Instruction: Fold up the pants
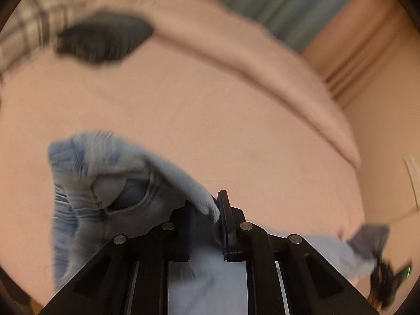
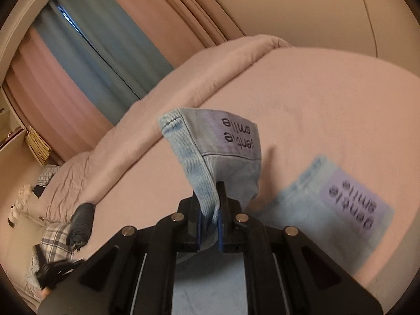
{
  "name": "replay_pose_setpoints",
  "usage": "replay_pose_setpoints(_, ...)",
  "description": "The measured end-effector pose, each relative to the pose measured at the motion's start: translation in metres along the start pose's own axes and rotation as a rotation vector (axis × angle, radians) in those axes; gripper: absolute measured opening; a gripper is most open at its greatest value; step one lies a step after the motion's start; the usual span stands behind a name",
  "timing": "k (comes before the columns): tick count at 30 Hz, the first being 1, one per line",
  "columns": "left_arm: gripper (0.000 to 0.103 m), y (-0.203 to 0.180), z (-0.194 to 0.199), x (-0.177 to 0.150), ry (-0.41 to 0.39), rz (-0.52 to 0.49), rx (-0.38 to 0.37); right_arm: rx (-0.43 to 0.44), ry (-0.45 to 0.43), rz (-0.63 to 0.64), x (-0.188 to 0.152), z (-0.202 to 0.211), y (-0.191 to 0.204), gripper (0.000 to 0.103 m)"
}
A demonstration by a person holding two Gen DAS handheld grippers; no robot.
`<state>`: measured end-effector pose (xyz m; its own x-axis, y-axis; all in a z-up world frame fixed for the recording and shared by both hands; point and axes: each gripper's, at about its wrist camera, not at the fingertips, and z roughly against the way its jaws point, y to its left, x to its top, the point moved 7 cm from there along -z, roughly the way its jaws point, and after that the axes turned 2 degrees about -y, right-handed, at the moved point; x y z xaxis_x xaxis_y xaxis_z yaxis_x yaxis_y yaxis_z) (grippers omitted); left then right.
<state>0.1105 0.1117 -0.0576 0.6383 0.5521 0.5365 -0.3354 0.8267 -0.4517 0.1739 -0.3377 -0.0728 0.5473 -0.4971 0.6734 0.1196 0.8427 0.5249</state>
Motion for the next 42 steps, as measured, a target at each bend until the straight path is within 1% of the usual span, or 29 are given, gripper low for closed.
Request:
replay_pose_setpoints(2, 0.014, -0.006, 0.041, -0.017, -0.044, -0.033, -0.06, 0.015, -0.026, 0.005, 0.013, 0.013, 0.001, 0.009)
replay_pose_setpoints(4, 0.014, -0.006, 0.068, -0.044, -0.045, -0.045, -0.101, 0.003, -0.045, 0.016, 0.02, 0.028, -0.005, 0.009)
replay_pose_setpoints(5, 0.014, -0.003, 0.075, -0.063, -0.022, -0.046, -0.109, -0.012, -0.044, 0.027, 0.017, 0.034, -0.013, 0.01)
replay_pose_setpoints(7, 0.014, 0.005, 0.072, -0.1, 0.056, -0.06, -0.09, -0.045, -0.024, 0.039, 0.007, 0.04, -0.028, 0.01)
replay_pose_setpoints(8, 0.014, 0.013, 0.065, -0.123, 0.117, -0.06, -0.065, -0.079, 0.005, 0.043, -0.003, 0.039, -0.041, 0.01)
replay_pose_setpoints(9, 0.014, 0.019, 0.058, -0.14, 0.16, -0.056, -0.049, -0.106, 0.037, 0.037, -0.014, 0.037, -0.054, 0.01)
replay_pose_setpoints(11, 0.014, 0.037, 0.038, -0.168, 0.253, -0.019, -0.005, -0.156, 0.12, -0.001, -0.041, 0.028, -0.084, 0.011)
replay_pose_setpoints(13, 0.014, 0.048, 0.027, -0.178, 0.287, 0.027, -0.006, -0.202, 0.178, -0.042, -0.062, 0.02, -0.106, 0.011)
replay_pose_setpoints(15, 0.014, 0.051, 0.025, -0.175, 0.288, 0.068, -0.027, -0.242, 0.207, -0.056, -0.075, 0.013, -0.121, 0.015)
replay_pose_setpoints(16, 0.015, 0.051, 0.026, -0.173, 0.288, 0.072, -0.032, -0.262, 0.211, -0.064, -0.077, 0.011, -0.127, 0.015)
replay_pose_setpoints(17, 0.019, 0.051, 0.028, -0.171, 0.281, 0.061, -0.023, -0.256, 0.206, -0.071, -0.074, 0.01, -0.128, 0.016)
replay_pose_setpoints(19, 0.03, 0.055, 0.035, -0.163, 0.246, 0.032, 0.008, -0.248, 0.194, -0.089, -0.064, 0.011, -0.13, 0.029)
replay_pose_setpoints(20, 0.041, 0.061, 0.04, -0.159, 0.212, 0.02, 0.047, -0.251, 0.178, -0.094, -0.058, 0.014, -0.131, 0.041)
replay_pose_setpoints(21, 0.048, 0.065, 0.045, -0.156, 0.185, 0.018, 0.077, -0.267, 0.16, -0.09, -0.053, 0.016, -0.132, 0.045)
replay_pose_setpoints(22, 0.048, 0.071, 0.049, -0.149, 0.149, 0.024, 0.103, -0.287, 0.141, -0.079, -0.048, 0.018, -0.133, 0.045)
replay_pose_setpoints(23, 0.048, 0.08, 0.048, -0.143, 0.139, 0.034, 0.105, -0.312, 0.125, -0.056, -0.043, 0.019, -0.134, 0.045)
replay_pose_setpoints(24, 0.049, 0.085, 0.046, -0.139, 0.137, 0.054, 0.108, -0.316, 0.125, -0.048, -0.039, 0.018, -0.135, 0.045)
replay_pose_setpoints(25, 0.049, 0.087, 0.042, -0.138, 0.147, 0.07, 0.103, -0.31, 0.134, -0.047, -0.038, 0.014, -0.136, 0.044)
replay_pose_setpoints(26, 0.049, 0.089, 0.039, -0.136, 0.149, 0.082, 0.095, -0.303, 0.158, -0.065, -0.039, 0.007, -0.143, 0.035)
replay_pose_setpoints(27, 0.046, 0.09, 0.037, -0.134, 0.141, 0.077, 0.108, -0.306, 0.17, -0.072, -0.039, 0.003, -0.146, 0.015)
replay_pose_setpoints(28, 0.04, 0.09, 0.037, -0.133, 0.132, 0.059, 0.13, -0.344, 0.179, -0.058, -0.037, -0.001, -0.149, 0.008)
replay_pose_setpoints(29, 0.027, 0.086, 0.037, -0.136, 0.125, 0.045, 0.146, -0.37, 0.188, -0.043, -0.035, -0.003, -0.15, 0.007)
replay_pose_setpoints(30, 0.022, 0.088, 0.039, -0.135, 0.122, 0.038, 0.147, -0.356, 0.186, -0.042, -0.032, -0.004, -0.148, 0.007)
replay_pose_setpoints(33, 0.02, 0.081, 0.043, -0.126, 0.096, 0.033, 0.125, -0.248, 0.159, -0.052, -0.007, -0.011, -0.124, 0.006)
replay_pose_setpoints(36, 0.018, 0.076, 0.05, -0.104, 0.042, 0.0, 0.134, -0.188, 0.094, 0.043, 0.035, -0.018, -0.083, 0.006)
replay_pose_setpoints(38, 0.018, 0.068, 0.061, -0.081, -0.023, -0.025, 0.122, -0.111, 0.049, 0.067, 0.067, -0.025, -0.055, 0.005)
replay_pose_setpoints(39, 0.017, 0.063, 0.067, -0.071, -0.057, -0.036, 0.11, -0.086, 0.034, 0.068, 0.077, -0.026, -0.045, 0.005)
replay_pose_setpoints(41, 0.017, 0.059, 0.08, -0.06, -0.109, -0.053, 0.096, -0.028, -0.029, 0.082, 0.1, -0.02, -0.025, 0.005)
replay_pose_setpoints(42, 0.017, 0.058, 0.083, -0.057, -0.126, -0.056, 0.09, -0.016, -0.054, 0.094, 0.105, -0.014, -0.02, 0.005)
